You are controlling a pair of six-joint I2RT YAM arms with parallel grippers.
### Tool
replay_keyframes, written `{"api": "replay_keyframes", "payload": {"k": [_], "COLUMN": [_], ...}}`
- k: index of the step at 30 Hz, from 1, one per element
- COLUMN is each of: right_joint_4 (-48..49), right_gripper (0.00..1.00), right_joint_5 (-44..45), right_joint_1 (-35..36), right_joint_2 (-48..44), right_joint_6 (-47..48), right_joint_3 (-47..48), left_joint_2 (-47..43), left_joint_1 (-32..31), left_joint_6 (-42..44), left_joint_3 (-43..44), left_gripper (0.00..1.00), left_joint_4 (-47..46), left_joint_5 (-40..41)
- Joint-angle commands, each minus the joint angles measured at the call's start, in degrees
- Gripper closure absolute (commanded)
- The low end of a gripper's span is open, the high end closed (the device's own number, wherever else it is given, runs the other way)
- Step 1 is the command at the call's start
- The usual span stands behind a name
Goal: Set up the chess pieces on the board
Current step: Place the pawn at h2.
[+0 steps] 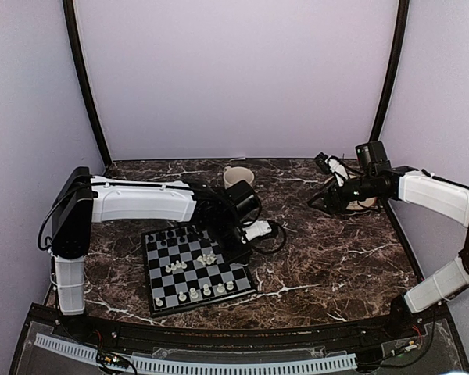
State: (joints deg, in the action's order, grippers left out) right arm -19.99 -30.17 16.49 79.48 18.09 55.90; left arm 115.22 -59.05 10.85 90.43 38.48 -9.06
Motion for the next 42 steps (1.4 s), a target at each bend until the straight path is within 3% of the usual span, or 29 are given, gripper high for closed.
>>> {"api": "replay_keyframes", "payload": {"k": [1,31,42], "right_joint_4": [2.62,2.14,2.03], "right_gripper": [0.25,0.25,0.25], "right_joint_5": [-1.87,-2.99,-3.02], "right_joint_1": [-0.07,-0.09,-0.10], "right_joint_2": [-1.09,1.19,1.48], "right_joint_6": [-0.07,1.24,1.34], "right_joint_3": [-0.60,-0.25,-0.18], "left_joint_2": [1.31,4.07,4.14], "left_joint_1": [-0.54,-0.80,-0.81], "left_joint_6": [1.96,2.62,2.49], "left_joint_3": [1.80,0.54,0.96], "left_gripper": [0.94,0.92,0.75], "left_joint_4": [3.99,5.73,5.78], "left_joint_5": [0.71,-0.73,0.05]}}
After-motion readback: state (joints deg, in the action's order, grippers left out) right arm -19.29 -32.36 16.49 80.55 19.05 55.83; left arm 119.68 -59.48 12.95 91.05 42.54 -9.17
